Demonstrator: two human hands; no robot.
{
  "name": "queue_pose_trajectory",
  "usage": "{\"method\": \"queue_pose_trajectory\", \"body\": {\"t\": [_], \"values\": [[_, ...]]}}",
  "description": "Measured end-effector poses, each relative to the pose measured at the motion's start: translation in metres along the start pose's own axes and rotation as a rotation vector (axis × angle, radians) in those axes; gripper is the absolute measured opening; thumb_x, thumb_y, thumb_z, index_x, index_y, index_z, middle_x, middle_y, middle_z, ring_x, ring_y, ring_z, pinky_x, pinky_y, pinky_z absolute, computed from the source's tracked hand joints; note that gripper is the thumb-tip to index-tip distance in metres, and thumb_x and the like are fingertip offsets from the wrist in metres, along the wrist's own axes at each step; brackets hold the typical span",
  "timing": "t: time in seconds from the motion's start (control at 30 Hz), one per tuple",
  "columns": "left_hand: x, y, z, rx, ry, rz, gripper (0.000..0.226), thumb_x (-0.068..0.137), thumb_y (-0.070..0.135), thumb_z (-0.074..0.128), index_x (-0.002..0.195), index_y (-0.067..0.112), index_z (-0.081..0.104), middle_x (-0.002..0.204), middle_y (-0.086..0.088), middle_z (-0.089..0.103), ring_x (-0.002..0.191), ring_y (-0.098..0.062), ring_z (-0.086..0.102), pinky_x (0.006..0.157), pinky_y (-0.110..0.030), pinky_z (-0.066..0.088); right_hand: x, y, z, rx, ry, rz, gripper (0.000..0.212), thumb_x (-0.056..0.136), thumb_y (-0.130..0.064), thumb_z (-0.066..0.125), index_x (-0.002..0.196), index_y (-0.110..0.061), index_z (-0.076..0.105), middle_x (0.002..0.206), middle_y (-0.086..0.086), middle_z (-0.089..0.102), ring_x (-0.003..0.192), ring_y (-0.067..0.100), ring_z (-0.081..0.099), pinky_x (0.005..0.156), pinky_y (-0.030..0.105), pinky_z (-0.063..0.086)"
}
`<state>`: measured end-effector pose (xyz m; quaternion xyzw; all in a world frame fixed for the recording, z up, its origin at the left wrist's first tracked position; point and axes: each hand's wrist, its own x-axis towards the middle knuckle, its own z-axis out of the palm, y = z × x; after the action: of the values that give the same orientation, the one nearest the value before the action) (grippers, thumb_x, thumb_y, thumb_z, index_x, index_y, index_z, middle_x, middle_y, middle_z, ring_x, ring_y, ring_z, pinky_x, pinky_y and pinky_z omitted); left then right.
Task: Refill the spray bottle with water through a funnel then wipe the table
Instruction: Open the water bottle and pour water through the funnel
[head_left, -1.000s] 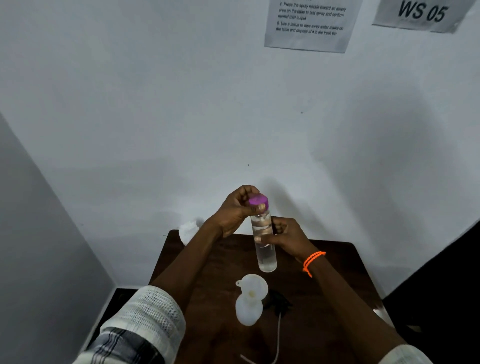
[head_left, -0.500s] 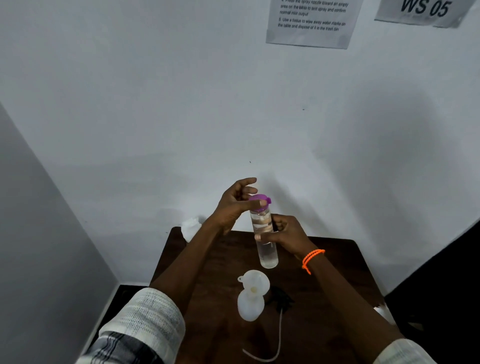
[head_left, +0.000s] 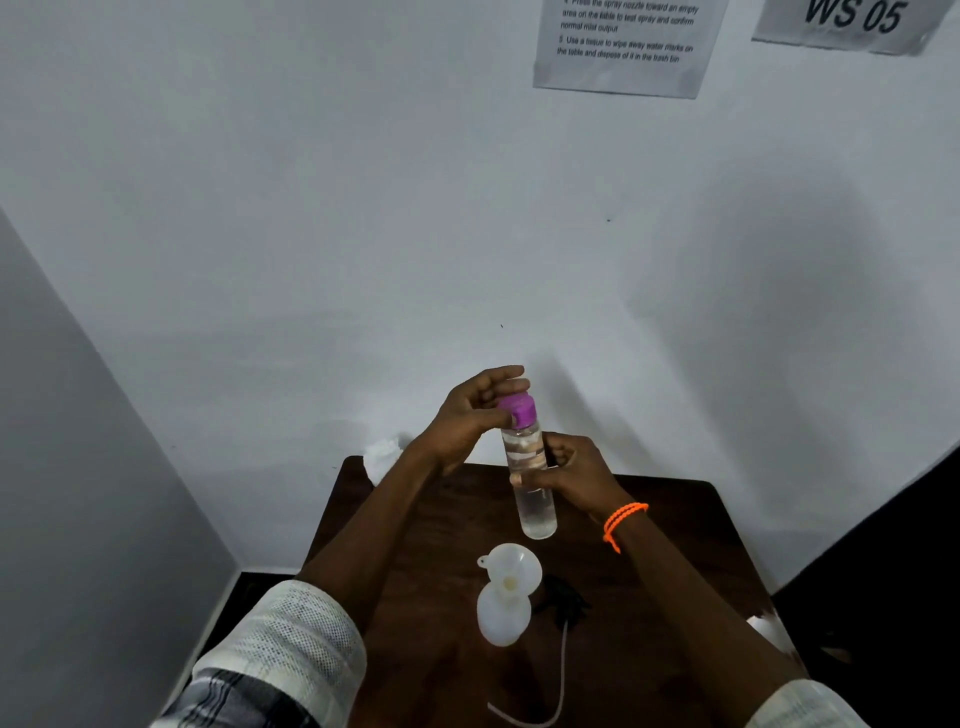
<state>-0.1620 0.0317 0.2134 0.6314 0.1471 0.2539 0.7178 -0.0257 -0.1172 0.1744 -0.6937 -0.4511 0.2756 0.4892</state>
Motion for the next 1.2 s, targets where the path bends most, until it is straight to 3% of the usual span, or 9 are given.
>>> {"method": "queue_pose_trajectory", "body": {"t": [0.17,0.27,0.37,0.57,0.73,0.8,0.93,1.1,1.2], "values": [[0.005,0.001,0.002,0.171,0.072,0.021,0.076,0.070,0.003,0.090,0.136,0.026,0.060,0.109,-0.001,0.069,0.092,-0.014,0.065,0.091,-0.033,0.057,0.001,0.003,-0.002,-0.004,0.007,0.010,0.039,0.063,-0.027,0.095,0.098,-0.020,0.079,0.095,0.002,0.080,0.091,0.022,0.077,0.091,0.054,0.058],[0.007,0.000,0.004,0.154,0.049,0.004,0.073,0.070,0.011,0.087,0.136,0.028,0.060,0.115,-0.003,0.068,0.101,-0.016,0.065,0.094,-0.033,0.056,0.001,0.004,-0.003,-0.009,0.013,0.009,0.037,0.063,-0.026,0.095,0.096,-0.020,0.080,0.094,0.003,0.080,0.090,0.022,0.077,0.091,0.054,0.058],[0.006,0.000,0.007,0.115,0.023,0.010,0.071,0.071,0.003,0.079,0.137,0.023,0.060,0.125,-0.007,0.070,0.116,-0.022,0.067,0.100,-0.037,0.056,0.002,0.004,-0.004,-0.002,0.023,0.009,0.035,0.064,-0.022,0.095,0.095,-0.018,0.079,0.093,0.003,0.080,0.089,0.023,0.077,0.091,0.054,0.058],[0.007,0.001,0.010,0.221,0.102,0.052,0.069,0.069,0.012,0.093,0.130,0.028,0.065,0.102,0.001,0.068,0.087,-0.007,0.065,0.084,-0.024,0.055,0.003,0.003,-0.004,-0.034,0.017,0.010,0.037,0.062,-0.027,0.095,0.095,-0.021,0.079,0.092,0.002,0.080,0.089,0.020,0.076,0.091,0.053,0.058],[0.005,0.000,0.008,0.070,0.025,0.039,0.070,0.072,-0.004,0.075,0.136,0.021,0.061,0.128,-0.011,0.069,0.119,-0.023,0.066,0.098,-0.036,0.056,0.003,0.002,-0.005,-0.032,0.025,0.008,0.036,0.063,-0.025,0.095,0.095,-0.021,0.080,0.092,0.001,0.080,0.089,0.019,0.077,0.091,0.052,0.058],[0.003,0.000,0.008,0.093,0.034,0.044,0.071,0.072,-0.008,0.079,0.135,0.019,0.062,0.123,-0.010,0.072,0.116,-0.027,0.068,0.100,-0.042,0.056,0.003,0.002,-0.006,-0.034,0.027,0.006,0.035,0.063,-0.024,0.095,0.094,-0.021,0.080,0.092,0.001,0.080,0.089,0.019,0.077,0.090,0.051,0.059],[0.003,0.001,0.011,0.212,0.102,0.083,0.072,0.066,0.008,0.094,0.129,0.029,0.067,0.112,-0.008,0.070,0.098,-0.018,0.067,0.094,-0.039,0.057,0.000,0.001,-0.008,-0.045,0.023,0.010,0.037,0.062,-0.022,0.095,0.096,-0.022,0.080,0.091,-0.001,0.080,0.088,0.017,0.076,0.089,0.047,0.060],[0.000,0.001,0.009,0.082,-0.040,0.027,0.072,0.074,-0.009,0.073,0.138,0.020,0.059,0.133,-0.007,0.066,0.123,-0.021,0.064,0.097,-0.036,0.055,0.001,0.004,-0.006,-0.018,0.053,0.022,0.036,0.063,-0.019,0.095,0.095,-0.019,0.079,0.092,0.002,0.080,0.088,0.021,0.076,0.090,0.050,0.059],[-0.001,-0.002,0.007,0.095,-0.037,0.038,0.070,0.073,-0.015,0.068,0.135,0.016,0.062,0.130,-0.007,0.069,0.122,-0.021,0.065,0.094,-0.036,0.055,0.000,0.006,-0.006,-0.015,0.054,0.034,0.036,0.062,-0.019,0.095,0.095,-0.019,0.079,0.091,0.003,0.080,0.088,0.022,0.076,0.090,0.051,0.059]]}}
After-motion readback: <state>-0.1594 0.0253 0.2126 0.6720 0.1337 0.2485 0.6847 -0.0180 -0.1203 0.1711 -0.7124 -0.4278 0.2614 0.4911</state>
